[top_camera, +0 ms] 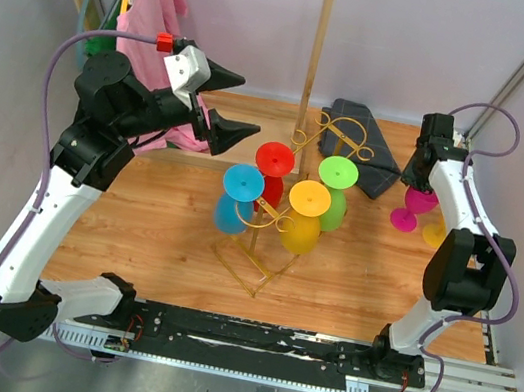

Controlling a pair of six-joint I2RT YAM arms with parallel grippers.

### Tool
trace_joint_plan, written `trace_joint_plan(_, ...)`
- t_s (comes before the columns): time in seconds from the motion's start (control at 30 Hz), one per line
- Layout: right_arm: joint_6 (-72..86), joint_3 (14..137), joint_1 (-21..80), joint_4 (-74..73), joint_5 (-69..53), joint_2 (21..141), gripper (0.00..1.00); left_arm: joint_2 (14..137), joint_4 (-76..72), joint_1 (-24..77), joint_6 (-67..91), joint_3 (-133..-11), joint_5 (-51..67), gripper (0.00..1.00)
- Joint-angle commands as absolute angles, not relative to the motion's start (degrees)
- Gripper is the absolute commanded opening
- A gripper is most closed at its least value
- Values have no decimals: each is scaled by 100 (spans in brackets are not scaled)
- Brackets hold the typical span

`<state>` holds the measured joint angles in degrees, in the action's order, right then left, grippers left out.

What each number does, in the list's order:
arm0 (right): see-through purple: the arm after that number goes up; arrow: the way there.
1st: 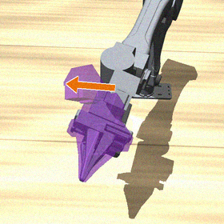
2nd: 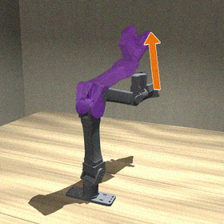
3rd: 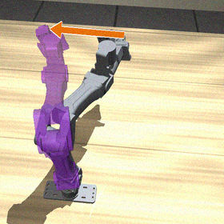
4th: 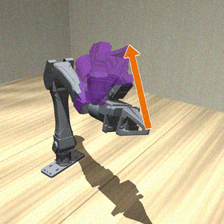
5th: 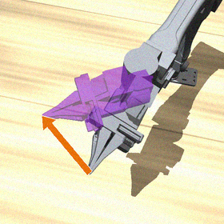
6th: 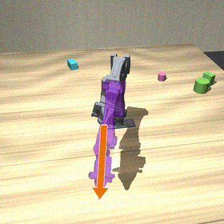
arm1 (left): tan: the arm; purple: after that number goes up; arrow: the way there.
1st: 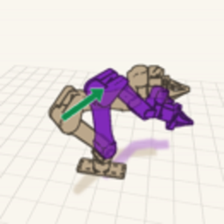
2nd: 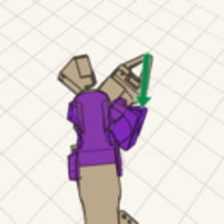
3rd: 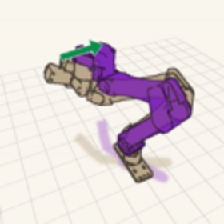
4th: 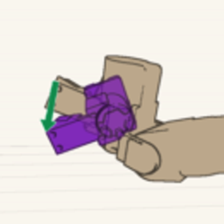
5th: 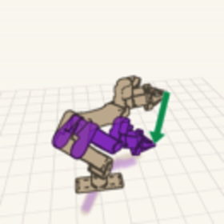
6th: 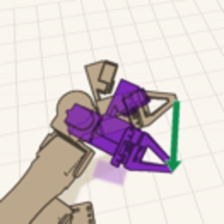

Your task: Take the wine glass off the wine glass rack

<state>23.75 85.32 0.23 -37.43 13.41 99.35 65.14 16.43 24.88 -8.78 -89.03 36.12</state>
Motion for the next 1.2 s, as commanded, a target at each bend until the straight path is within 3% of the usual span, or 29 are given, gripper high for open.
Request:
trace_joint_plan(0.0,2470,8691,-44,-3807,1378,9936,25,6469,1646,2470,-919,-9088,3700,96)
trace_joint_plan(0.27,2372,8960,-44,-4039,1296,9545,52,6494,1548,2477,-810,-9088,3671,96)
trace_joint_plan(0.5,1906,9233,-44,-4342,1310,8485,75,6469,1507,2471,-788,-9062,3604,96)
trace_joint_plan(0.73,1546,9715,-44,-5112,1016,7436,80,6495,1320,2472,-647,-9036,3415,96)
trace_joint_plan(1.0,1802,9996,-35,-5932,-232,6589,82,6920,1508,2443,-136,-9253,2779,95)
trace_joint_plan(1.07,1878,10024,-36,-6002,-695,6492,87,7196,1822,2298,241,-9571,3053,94)
trace_joint_plan(1.13,1825,10119,-35,-6013,-1327,6477,99,7538,2190,2121,801,-9928,3471,93)
trace_joint_plan(1.17,1789,10163,-40,-6010,-1607,6480,99,7700,2334,2038,1038,-10098,3657,92)
